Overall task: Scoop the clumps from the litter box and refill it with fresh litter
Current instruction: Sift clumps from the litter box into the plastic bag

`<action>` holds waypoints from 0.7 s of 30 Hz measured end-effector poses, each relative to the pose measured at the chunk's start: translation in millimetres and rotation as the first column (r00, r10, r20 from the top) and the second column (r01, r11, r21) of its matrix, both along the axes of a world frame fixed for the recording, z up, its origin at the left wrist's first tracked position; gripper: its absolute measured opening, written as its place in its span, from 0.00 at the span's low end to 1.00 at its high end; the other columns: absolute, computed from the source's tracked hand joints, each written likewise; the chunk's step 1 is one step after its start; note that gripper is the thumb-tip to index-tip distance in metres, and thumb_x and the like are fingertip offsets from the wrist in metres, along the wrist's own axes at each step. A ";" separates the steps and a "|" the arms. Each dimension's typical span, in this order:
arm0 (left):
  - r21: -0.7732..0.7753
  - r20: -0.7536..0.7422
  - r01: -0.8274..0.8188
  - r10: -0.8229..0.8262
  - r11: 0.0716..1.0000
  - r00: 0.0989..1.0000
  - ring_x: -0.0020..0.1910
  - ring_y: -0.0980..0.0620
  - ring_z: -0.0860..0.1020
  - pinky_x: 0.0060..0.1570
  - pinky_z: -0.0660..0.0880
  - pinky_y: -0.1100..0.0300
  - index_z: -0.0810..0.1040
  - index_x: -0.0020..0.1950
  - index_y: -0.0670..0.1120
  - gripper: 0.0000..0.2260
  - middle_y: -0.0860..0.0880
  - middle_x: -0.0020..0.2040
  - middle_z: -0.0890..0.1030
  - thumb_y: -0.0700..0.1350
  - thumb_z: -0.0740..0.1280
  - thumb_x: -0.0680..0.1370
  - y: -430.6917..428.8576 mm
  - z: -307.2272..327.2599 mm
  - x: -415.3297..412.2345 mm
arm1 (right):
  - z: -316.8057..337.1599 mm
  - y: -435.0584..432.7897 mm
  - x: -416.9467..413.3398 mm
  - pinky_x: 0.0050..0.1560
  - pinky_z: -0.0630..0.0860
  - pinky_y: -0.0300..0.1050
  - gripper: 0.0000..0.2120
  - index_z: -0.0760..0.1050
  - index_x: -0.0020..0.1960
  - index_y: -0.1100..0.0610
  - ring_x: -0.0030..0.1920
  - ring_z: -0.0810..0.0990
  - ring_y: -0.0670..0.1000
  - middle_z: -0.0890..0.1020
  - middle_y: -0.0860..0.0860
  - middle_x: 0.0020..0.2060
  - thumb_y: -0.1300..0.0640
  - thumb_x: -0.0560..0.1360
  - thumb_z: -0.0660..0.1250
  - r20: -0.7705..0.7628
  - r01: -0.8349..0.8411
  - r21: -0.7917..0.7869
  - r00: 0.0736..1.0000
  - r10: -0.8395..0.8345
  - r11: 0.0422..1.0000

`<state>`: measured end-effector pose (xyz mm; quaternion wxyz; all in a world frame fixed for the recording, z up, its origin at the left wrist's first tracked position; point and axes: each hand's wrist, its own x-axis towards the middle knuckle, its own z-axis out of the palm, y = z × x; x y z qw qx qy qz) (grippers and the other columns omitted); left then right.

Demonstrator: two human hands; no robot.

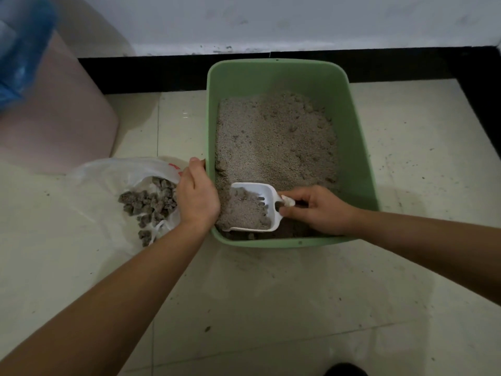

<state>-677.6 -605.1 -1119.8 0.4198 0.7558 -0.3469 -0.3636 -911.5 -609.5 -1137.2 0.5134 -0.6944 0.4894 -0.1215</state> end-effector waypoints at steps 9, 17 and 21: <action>-0.005 -0.005 -0.003 0.003 1.000 1.000 0.60 0.36 0.74 0.63 0.70 0.41 0.75 0.61 0.34 0.37 0.34 0.59 0.78 0.62 0.43 0.75 1.2 5.3 -1.4 | 16.5 -13.8 11.4 0.50 0.76 0.48 0.13 0.80 0.62 0.49 0.43 0.79 0.47 0.80 0.46 0.41 0.53 0.78 0.69 -0.122 0.031 -0.299 0.990 -0.070 0.954; -0.002 0.009 0.015 -0.015 1.000 1.000 0.54 0.41 0.76 0.55 0.72 0.49 0.78 0.54 0.38 0.33 0.39 0.53 0.80 0.60 0.43 0.79 2.1 1.7 -1.3 | 24.5 -18.6 11.3 0.48 0.78 0.52 0.13 0.80 0.62 0.52 0.44 0.80 0.50 0.82 0.51 0.44 0.52 0.79 0.67 -0.150 -0.037 -0.340 0.989 -0.015 0.940; -0.027 0.030 0.017 -0.016 0.999 0.999 0.48 0.39 0.74 0.48 0.70 0.49 0.77 0.47 0.38 0.29 0.38 0.46 0.79 0.57 0.44 0.81 2.0 1.5 -0.4 | 23.8 -15.8 12.6 0.45 0.78 0.50 0.12 0.80 0.61 0.52 0.43 0.80 0.50 0.81 0.50 0.43 0.52 0.79 0.67 -0.153 -0.018 -0.336 0.988 -0.035 0.942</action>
